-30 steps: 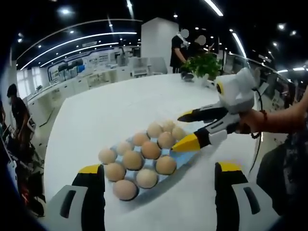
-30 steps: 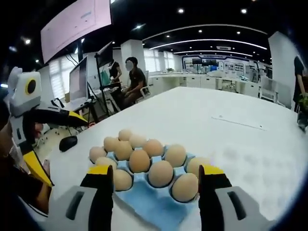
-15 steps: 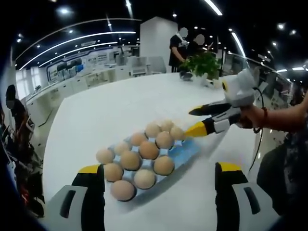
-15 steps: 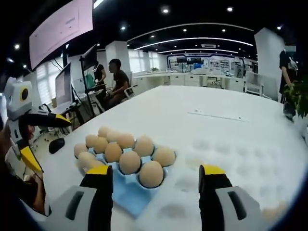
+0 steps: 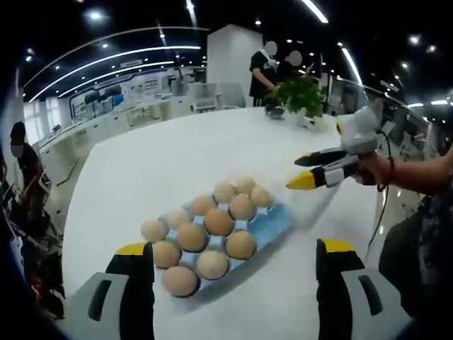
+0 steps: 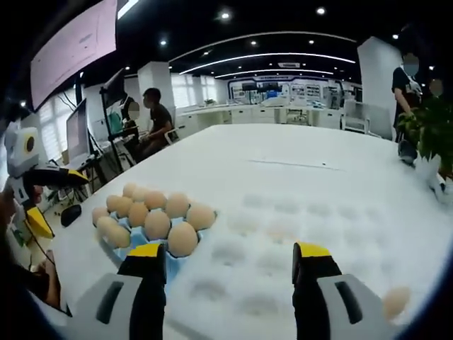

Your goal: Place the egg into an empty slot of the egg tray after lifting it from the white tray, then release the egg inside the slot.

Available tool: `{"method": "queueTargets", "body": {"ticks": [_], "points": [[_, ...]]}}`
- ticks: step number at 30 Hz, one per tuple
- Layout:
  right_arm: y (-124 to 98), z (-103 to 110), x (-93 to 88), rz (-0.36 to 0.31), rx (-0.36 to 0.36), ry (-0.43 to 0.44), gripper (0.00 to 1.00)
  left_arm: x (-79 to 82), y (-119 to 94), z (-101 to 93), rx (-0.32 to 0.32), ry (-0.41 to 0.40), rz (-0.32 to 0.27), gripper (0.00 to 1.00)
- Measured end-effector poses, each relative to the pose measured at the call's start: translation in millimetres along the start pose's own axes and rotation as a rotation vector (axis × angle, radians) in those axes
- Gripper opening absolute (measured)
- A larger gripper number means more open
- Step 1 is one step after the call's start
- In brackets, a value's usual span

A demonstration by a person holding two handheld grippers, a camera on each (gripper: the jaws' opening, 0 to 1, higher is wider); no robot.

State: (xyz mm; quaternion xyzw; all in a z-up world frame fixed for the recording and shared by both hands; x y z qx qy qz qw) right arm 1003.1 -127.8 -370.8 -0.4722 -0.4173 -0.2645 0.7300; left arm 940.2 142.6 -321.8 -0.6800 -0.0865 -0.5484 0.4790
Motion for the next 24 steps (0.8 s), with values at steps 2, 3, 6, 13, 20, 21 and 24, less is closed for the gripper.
{"method": "queueTargets", "body": {"ticks": [2, 3, 6, 13, 20, 21, 24], "points": [[-3.4, -5.7, -0.4, -0.005, -0.012, 0.006, 0.75, 0.0, 0.4, -0.6, -0.001, 0.003, 0.002, 0.97], [-5.2, -9.0, -1.3, -0.003, -0.02, 0.011, 0.75, 0.1, 0.6, -0.9, -0.001, 0.003, 0.002, 0.97], [-9.1, -17.2, -3.0, -0.004, -0.039, 0.02, 0.75, 0.4, 1.5, -1.4, -0.003, 0.002, 0.003, 0.97], [-24.1, -38.0, -7.5, -0.015, -0.094, 0.035, 0.75, 1.3, 3.0, -2.2, -0.006, 0.005, 0.005, 0.97], [-35.2, -57.5, -13.0, -0.019, -0.145, 0.066, 0.75, 1.9, 4.1, -3.3, -0.014, 0.011, 0.005, 0.97], [-36.7, -59.9, -13.6, -0.018, -0.152, 0.068, 0.75, 1.8, 4.4, -3.4, -0.015, 0.011, 0.007, 0.97], [-39.5, -63.9, -13.9, -0.02, -0.166, 0.073, 0.75, 2.0, 5.2, -3.6, -0.017, 0.012, 0.008, 0.97]]}}
Point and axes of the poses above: the point that each gripper's makers call its tool centre point, and the gripper's own axes: y roughly forward along the fingers, z roughly to its left, x roughly out of its top, the point moved 7 cm from there along -y, roughly backward along the fingers, and after that the axes turned 7 degrees about y, right-handed, at the moved point
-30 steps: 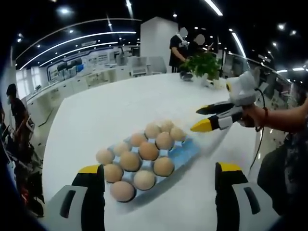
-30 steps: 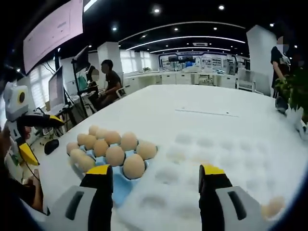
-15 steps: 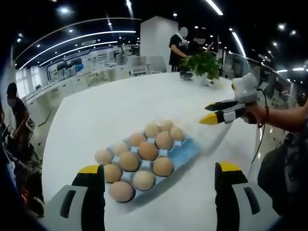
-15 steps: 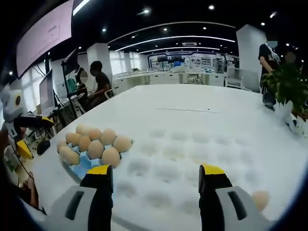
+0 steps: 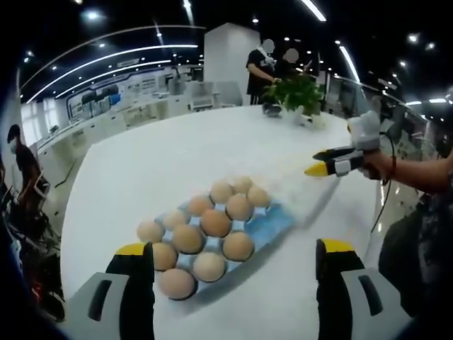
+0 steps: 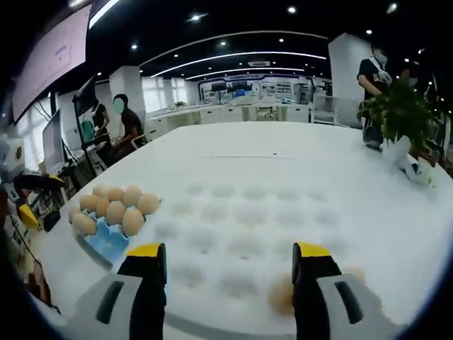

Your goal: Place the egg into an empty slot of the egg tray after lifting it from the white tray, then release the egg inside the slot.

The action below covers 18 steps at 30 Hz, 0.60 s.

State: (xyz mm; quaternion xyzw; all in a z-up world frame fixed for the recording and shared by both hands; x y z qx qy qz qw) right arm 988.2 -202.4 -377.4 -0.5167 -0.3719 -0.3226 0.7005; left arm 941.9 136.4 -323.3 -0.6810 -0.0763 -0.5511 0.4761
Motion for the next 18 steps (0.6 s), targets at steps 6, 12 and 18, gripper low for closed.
{"method": "queueTargets", "body": {"ticks": [6, 12, 18], "points": [[-2.5, -6.7, -0.4, -0.004, -0.022, 0.013, 0.75, 1.3, 1.2, -0.5, -0.006, 0.005, -0.001, 0.97], [-5.9, -15.3, -4.0, -0.003, -0.042, 0.031, 0.74, 1.2, 0.8, -0.1, -0.008, 0.006, -0.001, 0.96], [-9.6, -22.6, -8.6, -0.013, -0.067, 0.062, 0.7, -0.3, 1.2, 0.1, -0.012, 0.008, 0.005, 0.96]]}}
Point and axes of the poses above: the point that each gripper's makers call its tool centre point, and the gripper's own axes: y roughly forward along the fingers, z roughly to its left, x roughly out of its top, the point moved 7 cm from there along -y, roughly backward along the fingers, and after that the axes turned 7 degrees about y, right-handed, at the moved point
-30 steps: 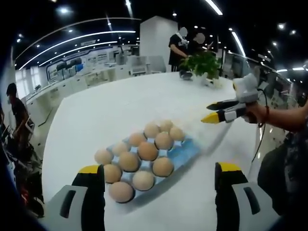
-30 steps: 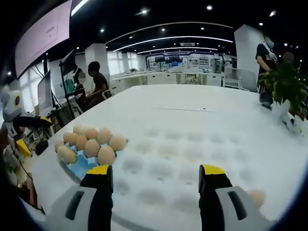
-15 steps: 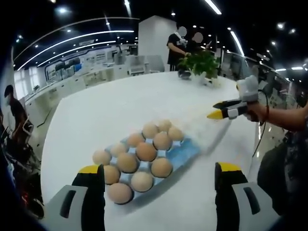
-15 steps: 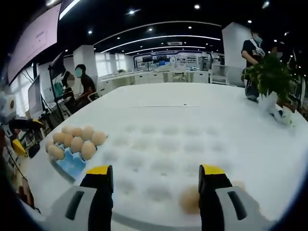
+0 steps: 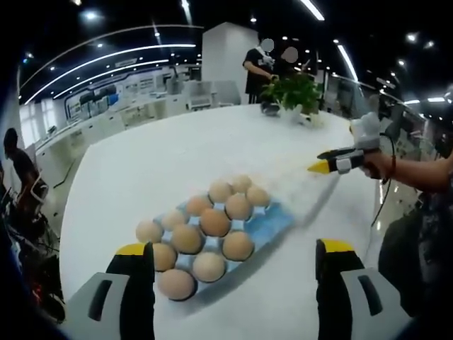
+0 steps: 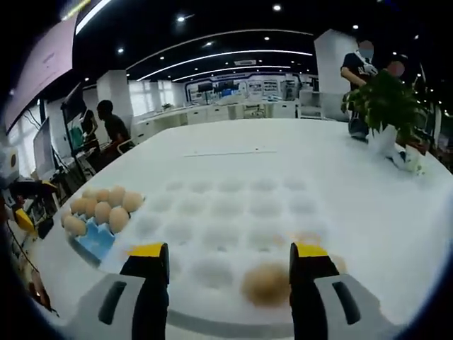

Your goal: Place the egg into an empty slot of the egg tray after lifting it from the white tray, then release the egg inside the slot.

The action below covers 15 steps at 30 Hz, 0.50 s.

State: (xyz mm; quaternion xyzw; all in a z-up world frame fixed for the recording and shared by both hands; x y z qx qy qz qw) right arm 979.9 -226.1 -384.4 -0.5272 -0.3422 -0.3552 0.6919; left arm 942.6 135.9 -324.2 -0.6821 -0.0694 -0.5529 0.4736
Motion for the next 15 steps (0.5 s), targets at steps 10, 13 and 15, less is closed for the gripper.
{"method": "queueTargets", "body": {"ticks": [10, 13, 15], "points": [[-2.8, -15.2, -9.5, -0.048, -0.047, 0.04, 0.54, 2.6, 2.4, 1.4, -0.008, 0.003, -0.007, 0.96], [-1.9, -18.8, -13.1, -0.054, -0.071, 0.042, 0.46, 3.5, 3.0, 1.7, -0.009, 0.005, -0.006, 0.96], [-2.3, -20.0, -14.7, -0.067, -0.097, -0.001, 0.41, 4.2, 3.2, 2.1, -0.01, 0.006, -0.009, 0.96]]}}
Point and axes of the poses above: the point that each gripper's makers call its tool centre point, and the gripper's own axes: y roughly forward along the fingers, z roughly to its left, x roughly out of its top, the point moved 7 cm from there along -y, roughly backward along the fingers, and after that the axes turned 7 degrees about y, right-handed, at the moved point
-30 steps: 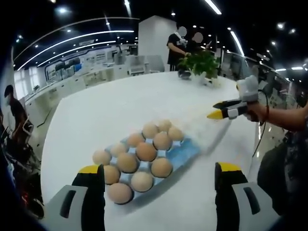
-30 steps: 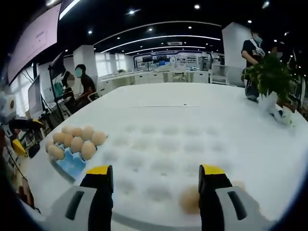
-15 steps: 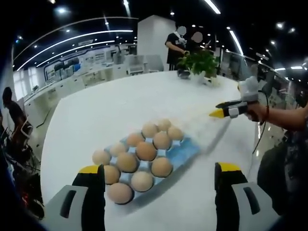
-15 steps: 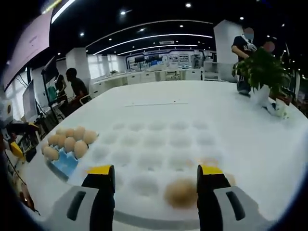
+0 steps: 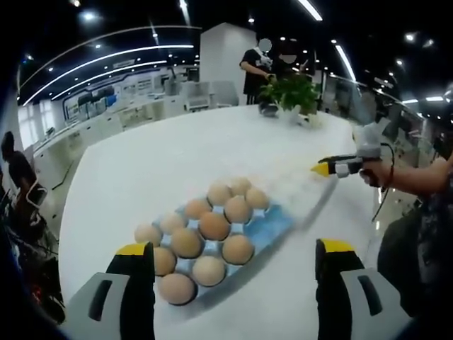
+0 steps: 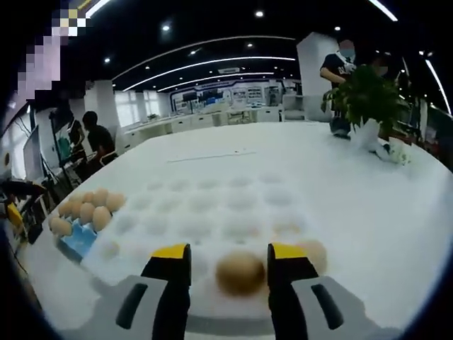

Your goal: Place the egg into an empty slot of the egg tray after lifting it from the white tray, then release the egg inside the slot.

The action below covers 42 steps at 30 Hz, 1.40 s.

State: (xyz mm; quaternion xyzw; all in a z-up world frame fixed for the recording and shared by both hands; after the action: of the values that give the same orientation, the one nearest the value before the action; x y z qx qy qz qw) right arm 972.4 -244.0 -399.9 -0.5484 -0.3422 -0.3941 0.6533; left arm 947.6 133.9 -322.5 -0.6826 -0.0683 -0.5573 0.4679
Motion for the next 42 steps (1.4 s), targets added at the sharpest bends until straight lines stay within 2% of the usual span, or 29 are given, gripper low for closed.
{"method": "queueTargets", "body": {"ticks": [5, 10, 14, 20, 22, 23, 27, 31, 33, 36, 39, 42], "points": [[-0.6, 0.4, -2.5, -0.002, -0.045, -0.057, 0.35, 0.2, 0.5, 1.6, 0.001, -0.001, 0.001, 0.96], [-1.7, 2.7, -4.4, -0.015, -0.095, -0.022, 0.35, 0.4, 1.6, 1.4, -0.003, 0.002, 0.003, 0.96], [-4.2, 6.7, -5.7, 0.0, -0.131, -0.038, 0.33, 0.1, 1.4, 2.1, 0.001, 0.002, 0.007, 0.96], [-5.5, 0.5, -7.1, -0.024, -0.107, 0.006, 0.31, 0.7, 0.2, 2.4, 0.006, -0.002, 0.003, 0.96], [-6.6, -3.3, -6.8, -0.028, -0.111, 0.02, 0.27, 3.1, -1.0, 1.2, -0.002, -0.026, -0.028, 0.96], [-6.1, -2.8, -6.4, -0.025, -0.096, 0.058, 0.27, 3.5, -1.6, 1.2, -0.001, -0.03, -0.033, 0.96], [-5.8, -2.4, -4.7, -0.008, -0.092, 0.016, 0.27, 2.1, -2.9, 0.7, 0.009, -0.032, -0.033, 0.96], [-6.7, -2.8, -4.1, -0.007, -0.094, 0.03, 0.26, 0.2, -4.4, -0.7, 0.012, -0.034, -0.031, 0.95], [-7.7, -4.1, -3.1, -0.014, -0.09, 0.063, 0.26, -0.3, -5.4, -1.2, 0.014, -0.035, -0.032, 0.95], [-7.4, -1.6, -3.4, -0.009, -0.092, 0.027, 0.26, -1.3, -6.6, -1.5, 0.018, -0.034, -0.027, 0.95], [-8.5, -3.2, -0.5, -0.017, -0.08, 0.058, 0.26, -1.4, -7.2, -2.2, 0.017, -0.033, -0.026, 0.95], [-9.3, -2.7, 2.8, -0.021, -0.085, 0.052, 0.26, -1.6, -7.5, -2.5, 0.02, -0.029, -0.022, 0.95]]}}
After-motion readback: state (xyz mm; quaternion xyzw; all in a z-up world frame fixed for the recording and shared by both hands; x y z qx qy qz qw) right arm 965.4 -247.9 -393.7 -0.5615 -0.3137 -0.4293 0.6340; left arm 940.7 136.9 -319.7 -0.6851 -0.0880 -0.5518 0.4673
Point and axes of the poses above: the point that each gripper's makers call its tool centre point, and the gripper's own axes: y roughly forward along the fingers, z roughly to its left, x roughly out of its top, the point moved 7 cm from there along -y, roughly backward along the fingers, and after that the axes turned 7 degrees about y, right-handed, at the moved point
